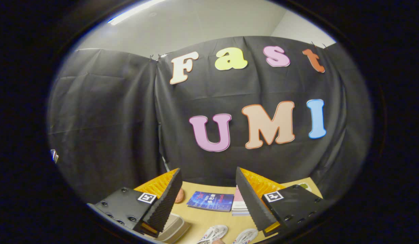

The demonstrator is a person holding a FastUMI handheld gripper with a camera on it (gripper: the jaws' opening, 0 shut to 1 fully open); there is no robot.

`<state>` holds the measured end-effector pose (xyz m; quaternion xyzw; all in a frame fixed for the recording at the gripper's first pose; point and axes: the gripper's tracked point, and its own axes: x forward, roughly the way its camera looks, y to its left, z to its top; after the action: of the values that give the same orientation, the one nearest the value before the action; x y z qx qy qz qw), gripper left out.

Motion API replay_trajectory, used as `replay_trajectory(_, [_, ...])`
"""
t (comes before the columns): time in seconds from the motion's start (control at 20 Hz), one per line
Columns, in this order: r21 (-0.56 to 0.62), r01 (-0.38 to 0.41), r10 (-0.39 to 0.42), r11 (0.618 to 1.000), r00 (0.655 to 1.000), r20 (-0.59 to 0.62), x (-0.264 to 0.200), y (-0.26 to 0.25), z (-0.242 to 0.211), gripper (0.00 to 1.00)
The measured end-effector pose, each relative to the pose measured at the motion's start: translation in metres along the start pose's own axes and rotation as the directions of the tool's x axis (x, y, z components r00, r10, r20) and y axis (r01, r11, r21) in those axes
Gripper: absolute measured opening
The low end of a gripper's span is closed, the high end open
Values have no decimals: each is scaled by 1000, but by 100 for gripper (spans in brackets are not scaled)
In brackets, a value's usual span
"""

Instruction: Open the storage box then place both shoes into the box .Put the left shoe in first, then the right shoe, with the right side of both shoes facing outward in a uniform manner.

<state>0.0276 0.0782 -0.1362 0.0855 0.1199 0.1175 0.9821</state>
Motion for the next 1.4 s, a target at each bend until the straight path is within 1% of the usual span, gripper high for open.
replay_trajectory(0.15, [79,-42,49,996,995,-87,13,9,-48,99])
replay_trajectory(0.35, [242,-76,121,967,977,-176,28,20,-107,98])
replay_trajectory(0.45, [329,-91,165,940,965,-205,33,27,-136,98])
replay_trajectory(0.6, [454,-89,213,887,950,-229,42,34,-176,99])
replay_trajectory(0.75, [539,-83,265,838,926,-269,43,46,-216,99])
replay_trajectory(0.95, [620,-55,329,782,882,-337,36,62,-276,99])
replay_trajectory(1.0, [645,-52,355,762,867,-349,32,69,-289,99])
replay_trajectory(1.05, [677,-47,383,734,852,-357,30,76,-300,99])
replay_trajectory(1.15, [743,-26,431,669,828,-359,25,89,-322,99])
replay_trajectory(1.25, [787,2,452,617,818,-357,25,93,-341,99])
replay_trajectory(1.4, [842,43,467,537,817,-339,23,97,-358,99])
